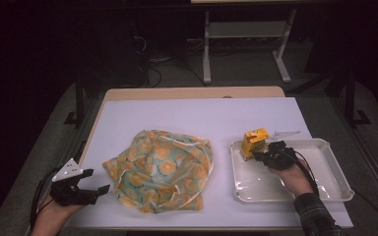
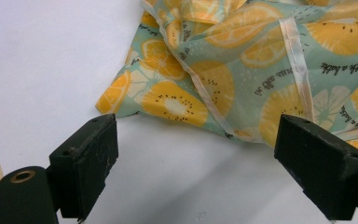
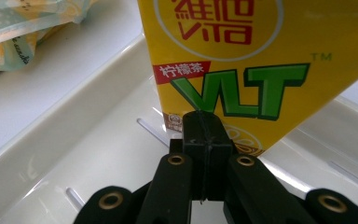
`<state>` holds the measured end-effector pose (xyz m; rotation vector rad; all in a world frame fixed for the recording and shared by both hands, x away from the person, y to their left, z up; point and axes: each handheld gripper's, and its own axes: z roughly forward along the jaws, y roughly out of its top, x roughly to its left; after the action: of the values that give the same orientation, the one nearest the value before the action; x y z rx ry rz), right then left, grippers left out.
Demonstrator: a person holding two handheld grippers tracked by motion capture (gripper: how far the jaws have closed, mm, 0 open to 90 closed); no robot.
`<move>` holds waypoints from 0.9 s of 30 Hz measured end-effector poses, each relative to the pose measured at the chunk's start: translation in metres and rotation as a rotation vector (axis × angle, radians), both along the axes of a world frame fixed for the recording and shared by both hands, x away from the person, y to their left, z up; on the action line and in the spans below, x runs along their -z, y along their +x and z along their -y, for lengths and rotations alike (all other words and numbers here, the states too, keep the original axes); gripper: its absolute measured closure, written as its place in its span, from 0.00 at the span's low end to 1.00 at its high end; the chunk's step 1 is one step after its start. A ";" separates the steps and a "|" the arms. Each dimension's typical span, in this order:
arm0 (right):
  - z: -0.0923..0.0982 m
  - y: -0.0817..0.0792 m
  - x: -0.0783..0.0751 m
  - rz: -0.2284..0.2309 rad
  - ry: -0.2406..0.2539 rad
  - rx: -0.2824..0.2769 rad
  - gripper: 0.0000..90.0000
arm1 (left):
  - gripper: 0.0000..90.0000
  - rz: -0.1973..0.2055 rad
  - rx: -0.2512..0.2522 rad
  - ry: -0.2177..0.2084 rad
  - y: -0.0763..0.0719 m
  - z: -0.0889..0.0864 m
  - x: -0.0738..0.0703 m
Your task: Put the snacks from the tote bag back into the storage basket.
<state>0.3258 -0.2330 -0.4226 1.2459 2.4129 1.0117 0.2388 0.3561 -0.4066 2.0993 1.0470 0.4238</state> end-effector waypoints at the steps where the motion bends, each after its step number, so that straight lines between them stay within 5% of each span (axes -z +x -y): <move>1: 0.000 0.000 0.000 0.000 0.000 0.000 1.00 | 0.15 -0.001 0.000 0.001 0.000 0.000 0.000; 17: -0.004 0.005 0.000 0.035 0.034 0.016 1.00 | 0.15 -0.017 0.010 0.013 0.001 0.000 0.002; 27: -0.009 0.006 0.000 0.043 0.000 -0.021 0.97 | 0.15 -0.019 0.014 0.019 0.001 -0.001 0.002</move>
<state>0.3320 -0.2243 -0.4225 1.1892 2.3986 1.0329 0.2394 0.3573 -0.4090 2.1302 1.0430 0.4092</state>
